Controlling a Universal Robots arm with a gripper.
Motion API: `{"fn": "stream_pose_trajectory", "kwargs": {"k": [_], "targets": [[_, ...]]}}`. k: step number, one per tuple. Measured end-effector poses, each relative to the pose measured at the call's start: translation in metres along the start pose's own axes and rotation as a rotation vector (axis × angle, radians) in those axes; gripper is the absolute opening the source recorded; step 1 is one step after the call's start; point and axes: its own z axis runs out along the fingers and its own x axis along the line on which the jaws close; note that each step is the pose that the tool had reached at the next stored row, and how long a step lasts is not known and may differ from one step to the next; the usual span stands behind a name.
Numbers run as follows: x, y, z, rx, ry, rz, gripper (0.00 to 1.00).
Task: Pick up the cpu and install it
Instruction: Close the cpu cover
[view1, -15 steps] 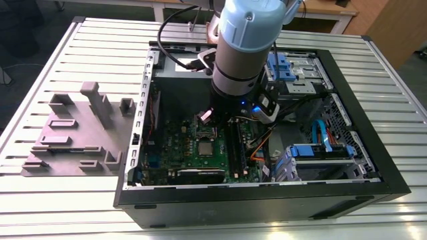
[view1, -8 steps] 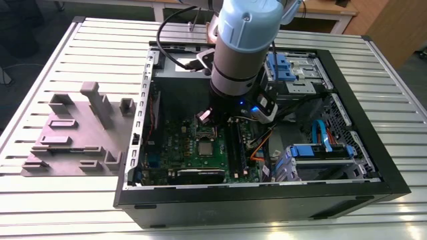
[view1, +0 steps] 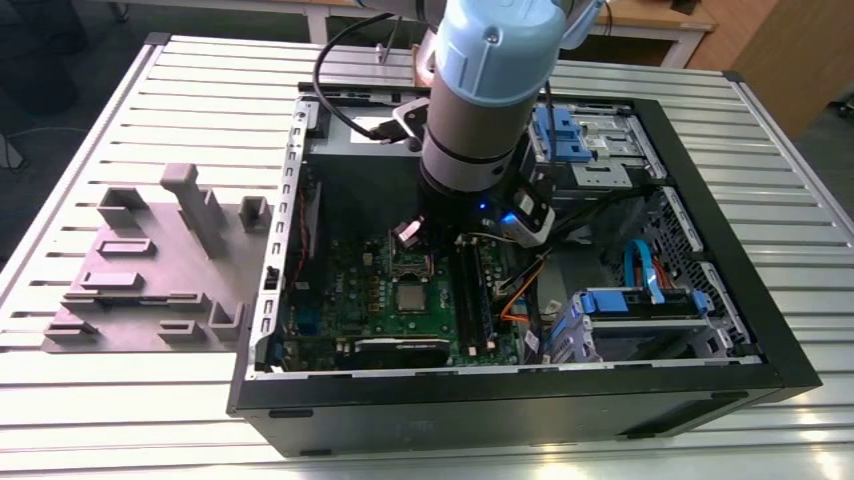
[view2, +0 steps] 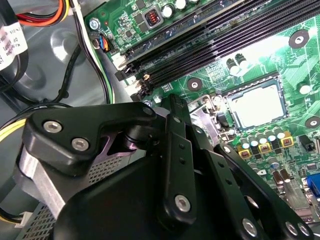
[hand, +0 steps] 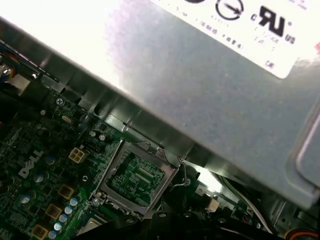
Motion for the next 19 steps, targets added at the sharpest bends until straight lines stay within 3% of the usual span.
{"fn": "stream_pose_trajectory", "kwargs": {"k": [11,19], "targets": [[0.0028,-0.0007,-0.0039,-0.0014,-0.0019,0.000,0.10],[0.0035,-0.0018,-0.0073,-0.0067,-0.0051,0.000,0.10]]}}
